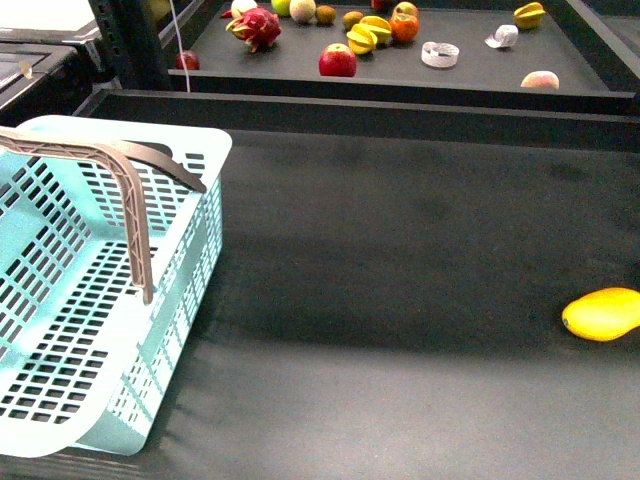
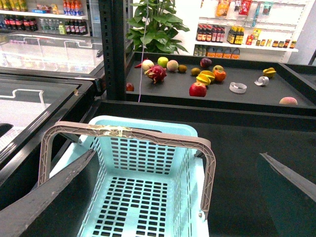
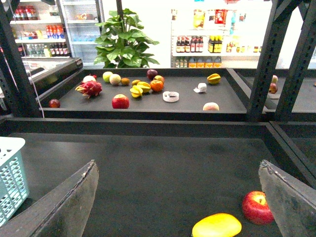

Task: Pick mango with right arm and hold basket with left

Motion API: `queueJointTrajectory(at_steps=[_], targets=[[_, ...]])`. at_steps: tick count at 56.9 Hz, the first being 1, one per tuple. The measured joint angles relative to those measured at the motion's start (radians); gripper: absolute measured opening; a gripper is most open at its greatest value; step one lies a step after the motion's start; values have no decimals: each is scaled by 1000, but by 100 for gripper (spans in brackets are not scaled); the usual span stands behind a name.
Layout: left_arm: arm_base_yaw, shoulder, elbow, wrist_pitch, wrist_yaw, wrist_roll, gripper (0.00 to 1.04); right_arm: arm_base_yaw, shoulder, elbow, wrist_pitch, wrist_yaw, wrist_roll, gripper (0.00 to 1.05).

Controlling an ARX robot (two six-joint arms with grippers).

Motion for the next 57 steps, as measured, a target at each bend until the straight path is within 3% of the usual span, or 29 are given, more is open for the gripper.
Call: queueJointTrajectory(at_steps=[33,37,41,46,57], targets=[[-9,3,0,4,-26,-1,99,0,0,0,0,0,0,97],[-135,78,0,105,-355,-28,99,0,0,0,0,0,0,97],[-208,209,2,228,-504,-61,99,0,0,0,0,0,0,97],[-193,441,18,401,-520,-138,99,0,0,0,0,0,0,97],[-149,949,155,677,-433,-344,99,0,0,0,0,0,0,97]])
